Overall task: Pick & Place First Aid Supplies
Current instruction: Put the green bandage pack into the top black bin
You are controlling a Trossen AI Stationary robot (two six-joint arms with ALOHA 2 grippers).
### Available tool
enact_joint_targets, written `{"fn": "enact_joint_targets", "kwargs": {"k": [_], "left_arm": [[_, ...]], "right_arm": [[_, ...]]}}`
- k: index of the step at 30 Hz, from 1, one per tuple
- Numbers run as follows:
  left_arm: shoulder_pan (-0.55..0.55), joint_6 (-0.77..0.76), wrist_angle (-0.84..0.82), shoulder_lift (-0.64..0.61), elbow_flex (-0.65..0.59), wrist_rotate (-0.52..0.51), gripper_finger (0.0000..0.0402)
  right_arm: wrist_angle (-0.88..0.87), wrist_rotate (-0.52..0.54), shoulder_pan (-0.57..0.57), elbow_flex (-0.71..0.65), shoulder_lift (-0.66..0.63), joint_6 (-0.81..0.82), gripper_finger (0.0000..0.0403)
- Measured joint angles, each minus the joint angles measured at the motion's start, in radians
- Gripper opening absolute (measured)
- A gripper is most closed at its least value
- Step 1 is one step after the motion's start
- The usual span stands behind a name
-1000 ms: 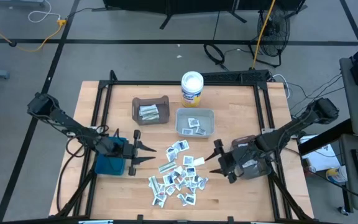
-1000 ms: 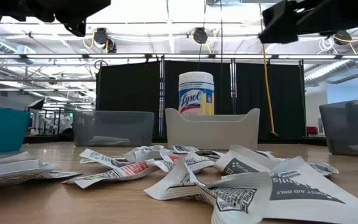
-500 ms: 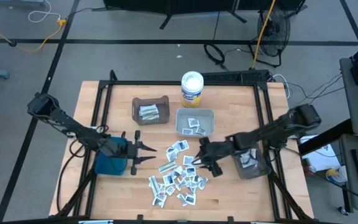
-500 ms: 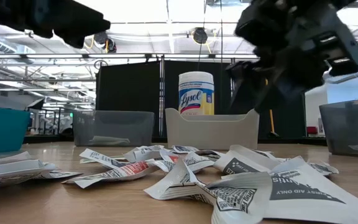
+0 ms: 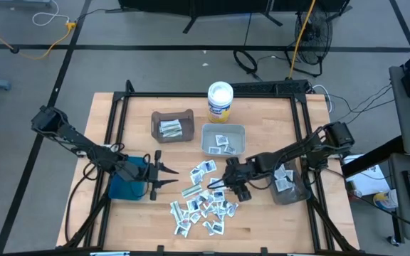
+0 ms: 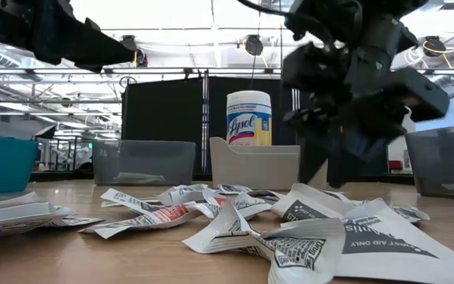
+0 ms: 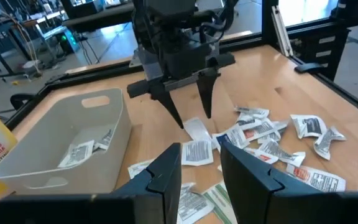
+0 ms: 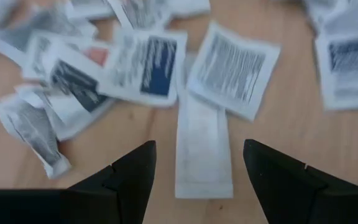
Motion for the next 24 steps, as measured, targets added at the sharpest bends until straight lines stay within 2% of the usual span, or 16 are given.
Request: {"fn": "enact_joint_targets", "kwargs": {"k": [5,16,24], "left_arm": [[0.000,-0.001,0.009,0.000,0.000,0.000,0.0120],[0.000,-0.004,0.031,0.000,0.000,0.000,0.0120],[0.000,-0.006,0.031,0.000,0.000,0.000,0.0120]], "right_arm": [[-0.004,0.069,0.014,-0.021,-0.002,0.017,0.0238],[0.004,0.113,0.041,-0.030,0.038,0.050,0.0233],[0.002,0.117,0.047,-0.030,0.040,0.066,0.0161]]}}
